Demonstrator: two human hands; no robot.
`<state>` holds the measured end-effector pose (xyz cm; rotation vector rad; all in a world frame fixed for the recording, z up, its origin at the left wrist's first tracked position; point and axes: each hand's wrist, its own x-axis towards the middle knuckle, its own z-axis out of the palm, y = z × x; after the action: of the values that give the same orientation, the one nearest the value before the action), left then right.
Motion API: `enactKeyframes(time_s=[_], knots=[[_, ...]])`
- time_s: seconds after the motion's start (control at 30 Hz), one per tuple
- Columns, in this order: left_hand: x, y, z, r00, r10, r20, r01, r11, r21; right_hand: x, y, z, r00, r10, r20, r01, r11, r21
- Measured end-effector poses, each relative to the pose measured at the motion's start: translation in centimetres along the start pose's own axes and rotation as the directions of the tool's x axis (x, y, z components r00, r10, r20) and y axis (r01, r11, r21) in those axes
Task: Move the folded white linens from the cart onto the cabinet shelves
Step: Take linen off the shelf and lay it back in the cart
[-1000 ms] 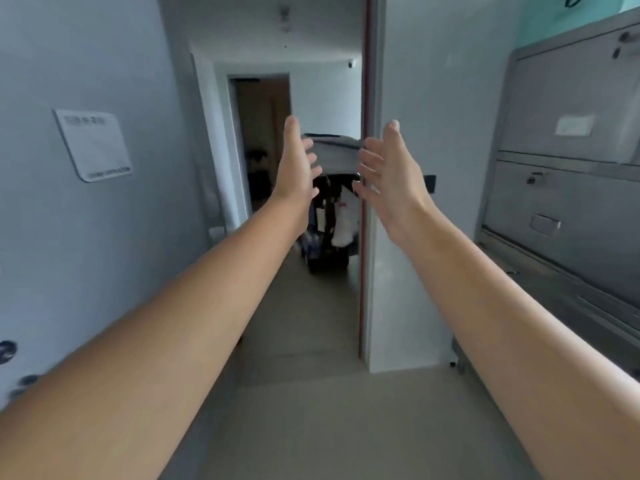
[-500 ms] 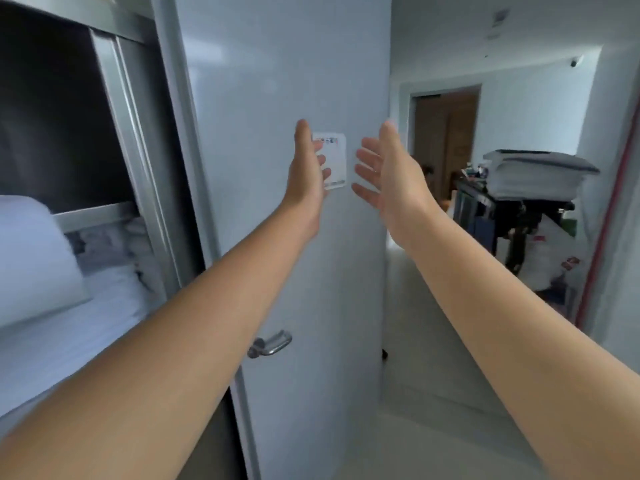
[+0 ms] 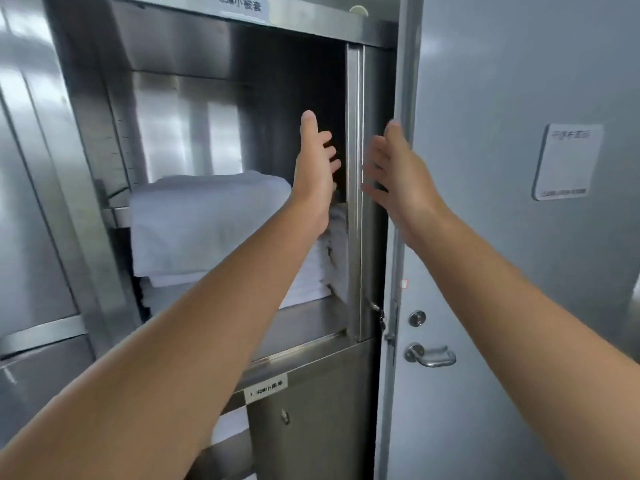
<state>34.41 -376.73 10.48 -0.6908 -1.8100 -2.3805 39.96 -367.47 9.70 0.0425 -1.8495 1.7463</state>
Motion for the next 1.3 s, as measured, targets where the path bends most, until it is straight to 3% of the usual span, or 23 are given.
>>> enactKeyframes(time_s=[0.37, 0.67, 1.0, 1.13, 1.3], knots=[[-2.1, 0.4, -7.5, 0.949, 0.023, -0.316, 0.021, 0.991, 0.136, 0.9, 1.9, 5.1, 0.972, 0.053, 0.230, -0.080, 0.990, 0.112], [-1.0, 0.1, -14.2, 0.897, 0.054, -0.438, 0.045, 0.976, 0.212, 3.0, 4.2, 9.8, 0.948, 0.086, 0.308, -0.144, 0.974, 0.172], [7.1, -0.7, -21.7, 0.905, 0.084, -0.416, 0.061, 0.944, 0.324, 9.4, 7.7, 15.8, 0.974, 0.083, 0.209, -0.116, 0.982, 0.152], [10.9, -1.9, -23.9, 0.901, 0.130, -0.413, 0.054, 0.913, 0.405, 12.1, 9.6, 17.3, 0.985, 0.077, 0.153, -0.083, 0.996, 0.037], [13.9, -2.1, -24.8, 0.902, 0.226, -0.369, 0.034, 0.813, 0.581, 14.5, 10.6, 17.9, 0.990, -0.047, 0.136, 0.066, 0.988, -0.138]])
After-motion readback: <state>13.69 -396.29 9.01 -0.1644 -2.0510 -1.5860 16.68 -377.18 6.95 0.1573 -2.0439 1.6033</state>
